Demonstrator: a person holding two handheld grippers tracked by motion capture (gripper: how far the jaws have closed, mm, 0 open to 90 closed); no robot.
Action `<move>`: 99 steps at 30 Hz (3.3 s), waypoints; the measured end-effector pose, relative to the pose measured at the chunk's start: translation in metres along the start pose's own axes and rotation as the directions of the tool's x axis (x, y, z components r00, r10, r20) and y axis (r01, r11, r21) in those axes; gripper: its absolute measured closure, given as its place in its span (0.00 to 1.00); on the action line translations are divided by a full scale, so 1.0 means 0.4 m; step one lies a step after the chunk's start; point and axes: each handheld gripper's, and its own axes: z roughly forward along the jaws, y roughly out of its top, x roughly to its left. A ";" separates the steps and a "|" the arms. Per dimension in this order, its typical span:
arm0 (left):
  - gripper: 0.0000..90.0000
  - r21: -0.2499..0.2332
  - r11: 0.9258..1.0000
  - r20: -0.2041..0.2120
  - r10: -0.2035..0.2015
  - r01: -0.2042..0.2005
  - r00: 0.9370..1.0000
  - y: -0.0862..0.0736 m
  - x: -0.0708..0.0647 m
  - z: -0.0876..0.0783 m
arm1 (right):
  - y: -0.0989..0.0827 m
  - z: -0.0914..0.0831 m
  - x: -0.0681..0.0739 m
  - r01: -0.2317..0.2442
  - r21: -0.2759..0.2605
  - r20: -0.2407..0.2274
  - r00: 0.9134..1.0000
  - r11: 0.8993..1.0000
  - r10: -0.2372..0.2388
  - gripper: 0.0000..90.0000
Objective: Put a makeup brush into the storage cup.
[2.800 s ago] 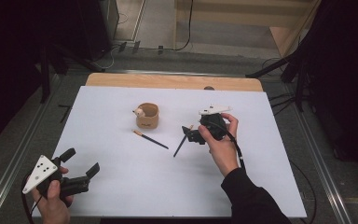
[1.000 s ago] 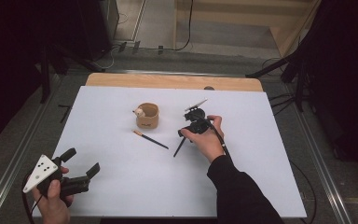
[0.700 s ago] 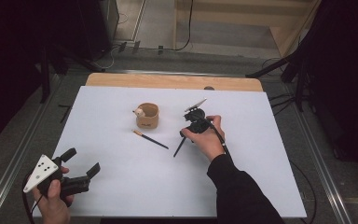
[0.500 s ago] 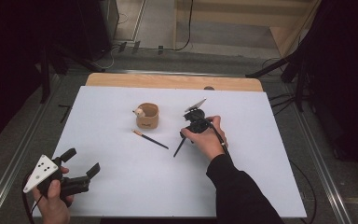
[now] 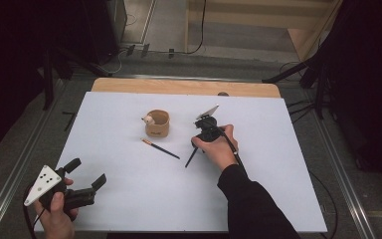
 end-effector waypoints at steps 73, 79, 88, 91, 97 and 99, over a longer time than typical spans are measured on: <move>0.00 0.018 0.997 0.194 0.070 -0.075 0.979 0.055 -0.158 0.243 | -0.209 -0.155 -0.090 0.011 -0.606 -0.209 0.963 0.795 -0.172 0.94; 0.00 0.020 0.996 0.186 0.081 -0.087 0.979 0.055 -0.170 0.270 | -0.236 -0.168 -0.087 0.000 -0.649 -0.239 0.949 0.761 -0.204 0.94; 0.00 0.025 0.990 0.235 0.128 -0.137 0.964 0.048 -0.218 0.316 | -0.278 -0.157 -0.095 -0.055 -0.676 -0.298 0.932 0.735 -0.205 0.94; 0.00 0.031 0.986 0.246 0.150 -0.162 0.958 0.040 -0.238 0.334 | -0.290 -0.152 -0.100 -0.062 -0.686 -0.314 0.924 0.725 -0.218 0.94; 0.00 0.039 0.986 0.288 0.146 -0.164 0.946 0.034 -0.259 0.354 | -0.300 -0.151 -0.096 -0.060 -0.696 -0.327 0.914 0.716 -0.240 0.94; 0.00 0.040 0.988 0.311 0.127 -0.147 0.942 0.037 -0.263 0.356 | -0.302 -0.150 -0.090 -0.057 -0.699 -0.329 0.911 0.713 -0.250 0.94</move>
